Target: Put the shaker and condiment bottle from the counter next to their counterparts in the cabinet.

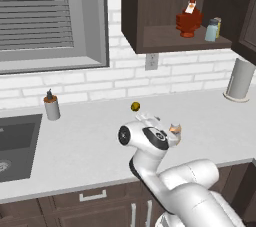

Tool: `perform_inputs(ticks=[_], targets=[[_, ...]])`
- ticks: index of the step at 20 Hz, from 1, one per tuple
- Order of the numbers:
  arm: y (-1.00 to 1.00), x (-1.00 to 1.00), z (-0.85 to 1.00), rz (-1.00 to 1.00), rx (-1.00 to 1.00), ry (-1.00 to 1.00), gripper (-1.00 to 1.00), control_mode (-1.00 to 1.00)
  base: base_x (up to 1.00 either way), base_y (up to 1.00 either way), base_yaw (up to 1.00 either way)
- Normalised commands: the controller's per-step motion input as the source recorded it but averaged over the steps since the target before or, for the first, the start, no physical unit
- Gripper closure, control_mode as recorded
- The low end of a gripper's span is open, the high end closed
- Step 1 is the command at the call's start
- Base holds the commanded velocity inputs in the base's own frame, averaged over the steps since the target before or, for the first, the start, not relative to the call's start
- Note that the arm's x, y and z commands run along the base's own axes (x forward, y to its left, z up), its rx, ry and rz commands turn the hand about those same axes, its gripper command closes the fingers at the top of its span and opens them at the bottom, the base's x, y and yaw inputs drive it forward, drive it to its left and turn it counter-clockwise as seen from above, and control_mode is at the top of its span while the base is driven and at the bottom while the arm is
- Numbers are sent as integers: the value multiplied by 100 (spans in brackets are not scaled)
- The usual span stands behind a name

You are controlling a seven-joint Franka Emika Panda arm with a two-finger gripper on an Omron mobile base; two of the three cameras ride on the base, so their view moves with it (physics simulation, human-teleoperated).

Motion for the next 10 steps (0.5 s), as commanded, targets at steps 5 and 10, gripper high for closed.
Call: perform_inputs(ticks=[5,10], targets=[[-26,18,-3,0,7,10,-100,-100,0,0,0],[-2,24,-37,0,0,9,-100,-100,0,0,0]])
